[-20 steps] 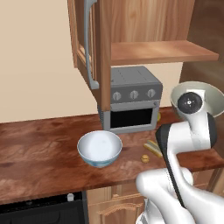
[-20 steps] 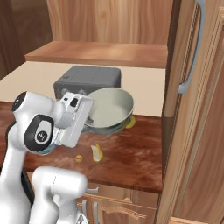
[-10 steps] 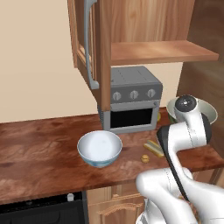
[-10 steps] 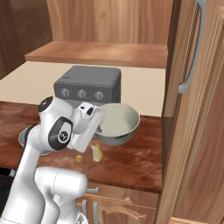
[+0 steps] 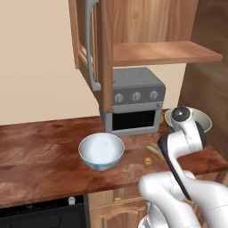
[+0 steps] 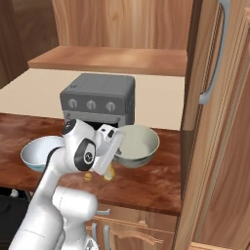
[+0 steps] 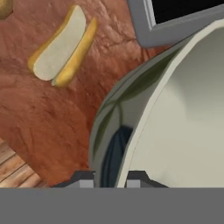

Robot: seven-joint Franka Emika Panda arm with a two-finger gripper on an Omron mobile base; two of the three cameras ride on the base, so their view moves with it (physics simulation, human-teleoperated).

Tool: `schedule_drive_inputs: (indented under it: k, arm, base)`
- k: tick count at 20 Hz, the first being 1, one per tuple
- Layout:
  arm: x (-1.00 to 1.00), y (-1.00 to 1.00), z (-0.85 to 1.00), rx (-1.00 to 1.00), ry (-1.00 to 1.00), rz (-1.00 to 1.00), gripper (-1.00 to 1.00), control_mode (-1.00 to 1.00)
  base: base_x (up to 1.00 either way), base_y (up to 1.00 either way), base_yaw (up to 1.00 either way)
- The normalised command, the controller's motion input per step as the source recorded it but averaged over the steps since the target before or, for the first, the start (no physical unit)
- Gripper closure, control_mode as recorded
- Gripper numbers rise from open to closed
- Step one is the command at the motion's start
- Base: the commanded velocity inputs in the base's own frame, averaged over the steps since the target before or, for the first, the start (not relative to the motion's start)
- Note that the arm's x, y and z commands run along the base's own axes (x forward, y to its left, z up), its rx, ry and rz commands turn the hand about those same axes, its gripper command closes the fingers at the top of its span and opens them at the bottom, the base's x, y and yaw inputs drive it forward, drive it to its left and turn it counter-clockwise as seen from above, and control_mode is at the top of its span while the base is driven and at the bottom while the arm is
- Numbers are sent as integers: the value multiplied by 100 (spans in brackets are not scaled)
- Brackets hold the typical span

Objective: Pick both bowls and place them on the counter. Then place the hotdog bun in one bowl and place the cookie dough ball in the other bowl.

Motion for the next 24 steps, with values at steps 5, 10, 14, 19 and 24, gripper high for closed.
schedule_drive_inputs:
  k: [5,10,14,19,24]
  arm:
    - [25,-16,-46,0,0,0,100,-100]
    - [21,-25,-40,0,-1,0,100,-100]
    - [8,-35,-20,0,-2,0,100,-100]
    - [7,-5,-34,0,2,0,100,-100]
    - [0,-2,-30,1,1,0,100,-100]
  base:
    - [0,0,0]
    - [0,0,0]
    - [0,0,0]
    - [0,0,0]
    - [0,0,0]
